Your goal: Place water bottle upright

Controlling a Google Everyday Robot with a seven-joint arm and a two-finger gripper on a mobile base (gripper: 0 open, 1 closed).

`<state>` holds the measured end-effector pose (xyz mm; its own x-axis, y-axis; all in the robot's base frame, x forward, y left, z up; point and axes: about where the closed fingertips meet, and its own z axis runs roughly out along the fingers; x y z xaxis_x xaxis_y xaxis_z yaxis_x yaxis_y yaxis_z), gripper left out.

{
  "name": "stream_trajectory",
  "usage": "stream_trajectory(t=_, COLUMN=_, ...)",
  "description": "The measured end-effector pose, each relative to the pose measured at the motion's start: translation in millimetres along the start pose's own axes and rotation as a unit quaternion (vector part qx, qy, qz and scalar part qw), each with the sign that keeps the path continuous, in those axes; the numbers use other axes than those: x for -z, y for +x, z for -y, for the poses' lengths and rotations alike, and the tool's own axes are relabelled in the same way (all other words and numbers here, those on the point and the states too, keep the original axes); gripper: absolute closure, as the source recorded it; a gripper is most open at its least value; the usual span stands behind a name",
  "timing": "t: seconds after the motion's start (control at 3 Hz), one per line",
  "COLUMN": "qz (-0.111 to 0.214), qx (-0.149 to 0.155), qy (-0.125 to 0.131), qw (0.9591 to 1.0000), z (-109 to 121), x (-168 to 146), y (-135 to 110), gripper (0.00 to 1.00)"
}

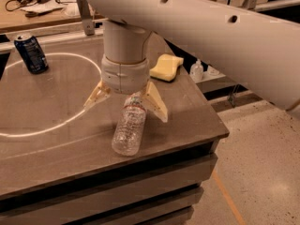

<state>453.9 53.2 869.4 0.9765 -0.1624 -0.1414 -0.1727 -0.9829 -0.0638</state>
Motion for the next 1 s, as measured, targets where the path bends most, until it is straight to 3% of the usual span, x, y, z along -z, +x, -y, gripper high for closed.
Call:
stream_trajectory(t=0.33, qz=0.019, qx=0.005, qy=-0.003, qw=0.9998, z=-6.5, x=-10.6, y=9.8, gripper=0.19)
stream_trajectory(t=0.67, qz=0.029, qx=0.021, qy=0.015, qw=0.9992, z=-8.4, x=-13.1, y=13.9, gripper=0.42)
stream_trajectory(t=1.0, qz=0.024, qx=0.036, qy=0.021, qw=0.9988, z=-8.5, x=-12.5, y=11.8, gripper=0.65)
